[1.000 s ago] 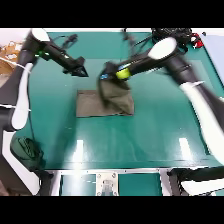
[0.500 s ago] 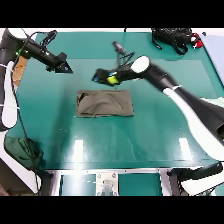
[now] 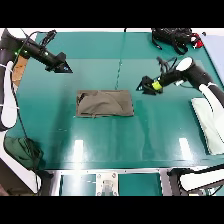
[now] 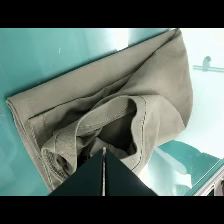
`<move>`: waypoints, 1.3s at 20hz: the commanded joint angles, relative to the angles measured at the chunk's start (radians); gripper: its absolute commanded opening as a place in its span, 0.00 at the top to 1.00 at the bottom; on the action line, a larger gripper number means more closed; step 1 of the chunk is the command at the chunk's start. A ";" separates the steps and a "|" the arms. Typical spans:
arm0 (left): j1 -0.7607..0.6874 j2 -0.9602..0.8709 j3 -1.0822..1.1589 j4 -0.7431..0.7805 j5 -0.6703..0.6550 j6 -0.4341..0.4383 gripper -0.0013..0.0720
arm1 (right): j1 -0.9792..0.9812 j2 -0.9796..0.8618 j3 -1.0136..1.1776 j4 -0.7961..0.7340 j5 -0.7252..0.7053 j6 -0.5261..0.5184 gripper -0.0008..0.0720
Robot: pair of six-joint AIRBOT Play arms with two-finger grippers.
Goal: Fold the shirts.
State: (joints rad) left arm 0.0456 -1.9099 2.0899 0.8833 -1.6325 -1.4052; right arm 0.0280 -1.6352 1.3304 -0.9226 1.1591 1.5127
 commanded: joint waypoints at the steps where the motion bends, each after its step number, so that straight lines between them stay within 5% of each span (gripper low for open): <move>1: 0.001 0.000 0.001 0.000 0.001 0.000 0.94 | -0.004 -0.066 -0.133 0.185 -0.090 -0.156 0.35; 7: 0.001 0.000 0.001 0.000 -0.011 0.000 0.94 | 0.129 -0.196 -0.134 0.446 -0.133 -0.317 0.39; 9: 0.001 0.000 0.001 0.000 -0.011 0.000 0.94 | 0.143 -0.195 -0.109 0.452 -0.126 -0.317 0.85; 10: 0.001 0.000 0.001 0.000 -0.011 0.000 0.94 | 0.142 -0.194 -0.081 0.452 -0.103 -0.317 0.95; 17: 0.001 0.000 0.001 0.000 -0.034 0.000 0.94 | -0.037 0.048 0.297 0.375 0.071 -0.223 0.96; 21: 0.001 0.000 0.001 -0.003 -0.034 -0.001 0.94 | -0.330 0.151 0.518 0.211 0.138 -0.001 0.96; 26: 0.001 0.000 0.001 -0.012 -0.033 -0.005 0.94 | -0.709 0.156 0.555 0.193 0.153 0.058 0.96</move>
State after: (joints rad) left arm 0.0460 -1.9099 2.0899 0.8776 -1.6650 -1.4071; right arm -0.4889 -1.4944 1.8519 -0.6922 1.2980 1.5139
